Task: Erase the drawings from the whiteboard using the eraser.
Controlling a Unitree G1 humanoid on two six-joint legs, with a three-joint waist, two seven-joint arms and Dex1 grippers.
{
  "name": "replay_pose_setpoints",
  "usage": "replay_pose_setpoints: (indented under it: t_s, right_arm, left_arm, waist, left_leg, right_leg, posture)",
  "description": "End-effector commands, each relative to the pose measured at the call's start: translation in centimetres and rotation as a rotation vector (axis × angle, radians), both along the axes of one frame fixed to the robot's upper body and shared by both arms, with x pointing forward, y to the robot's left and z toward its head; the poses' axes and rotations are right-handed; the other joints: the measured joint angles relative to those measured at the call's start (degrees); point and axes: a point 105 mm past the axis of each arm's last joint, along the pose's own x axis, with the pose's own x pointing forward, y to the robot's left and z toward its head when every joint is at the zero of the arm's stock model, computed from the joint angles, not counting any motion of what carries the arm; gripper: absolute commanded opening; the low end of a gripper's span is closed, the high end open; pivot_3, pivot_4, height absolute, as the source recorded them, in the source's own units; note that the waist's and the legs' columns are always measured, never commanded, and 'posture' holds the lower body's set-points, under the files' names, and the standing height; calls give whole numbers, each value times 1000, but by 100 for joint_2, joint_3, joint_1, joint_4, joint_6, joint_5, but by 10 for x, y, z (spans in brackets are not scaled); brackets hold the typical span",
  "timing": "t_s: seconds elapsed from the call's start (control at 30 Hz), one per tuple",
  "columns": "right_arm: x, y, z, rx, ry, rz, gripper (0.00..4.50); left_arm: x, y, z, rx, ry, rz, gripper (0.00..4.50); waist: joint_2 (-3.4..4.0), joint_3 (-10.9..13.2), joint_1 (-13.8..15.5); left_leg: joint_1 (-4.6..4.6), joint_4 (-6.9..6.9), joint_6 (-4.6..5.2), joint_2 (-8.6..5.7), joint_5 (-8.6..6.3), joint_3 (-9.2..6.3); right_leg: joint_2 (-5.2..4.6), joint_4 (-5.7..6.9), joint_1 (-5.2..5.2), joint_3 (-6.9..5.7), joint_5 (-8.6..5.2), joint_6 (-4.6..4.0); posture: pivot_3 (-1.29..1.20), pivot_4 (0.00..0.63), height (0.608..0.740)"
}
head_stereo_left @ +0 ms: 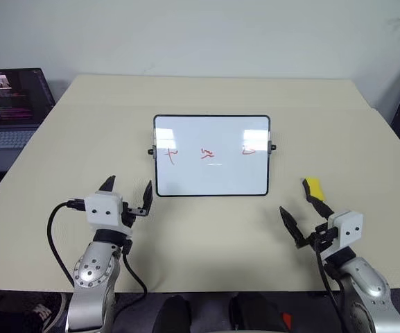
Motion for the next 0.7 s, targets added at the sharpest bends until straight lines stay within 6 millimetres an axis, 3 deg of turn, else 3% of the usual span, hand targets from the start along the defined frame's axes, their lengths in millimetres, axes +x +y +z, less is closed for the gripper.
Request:
replay_pose_setpoints:
  t_s: [0.03,0.13,0.27,0.37,0.5,0.6,0.7]
  right_arm:
    - [0,1,14,4,-38,10,4470]
    - [4,-7,1,-40,2,-10,4470]
    - [5,-5,30,-30,-59,11,4470]
    - [3,-4,39,-8,-59,16,4470]
    - [9,-5,52,61,-51,-25,4470]
    - [17,-16,65,98,-42,-137,4470]
    - [23,-17,64,76,31,-187,4470]
  left_arm:
    - [5,-4,5,2,-30,-10,4500]
    - [8,-7,-5,13,-10,-4,4500]
    - [0,-1,9,16,-16,-33,4500]
    - [-6,-5,24,50,-32,-125,4500]
    - [-10,-25,55,92,-48,-371,4500]
    - [0,-50,73,128,-27,-569,4500]
    - [5,-74,80,167,5,-780,4500]
  waist:
    - [-3,-2,0]
    - [-4,-4,2]
    - [-2,-1,-16]
    - [-1,-2,-7]
    - [-1,-2,-3]
    - [2,0,29]
    - [2,-2,25]
  left_leg:
    - [0,1,0,-1,0,1]
    - [4,3,1,-5,1,2]
    - [2,0,1,-2,1,5]
    - [0,-5,1,3,0,1]
    - [-1,-1,0,2,1,-1]
    - [3,3,0,-4,2,-1]
    - [3,10,1,-8,4,-4]
  right_leg:
    - [-1,0,0,1,0,1]
    - [-2,0,5,1,3,5]
    - [0,0,0,4,3,5]
    - [4,1,-4,2,2,4]
    - [2,1,-3,-2,2,4]
    - [-1,3,0,-1,3,5]
    - [0,2,-1,-3,6,10]
  posture:
    - [0,150,740]
    - [0,150,740]
    - [0,150,740]
    - [0,150,740]
    - [0,150,740]
    - [0,150,740]
    - [0,150,740]
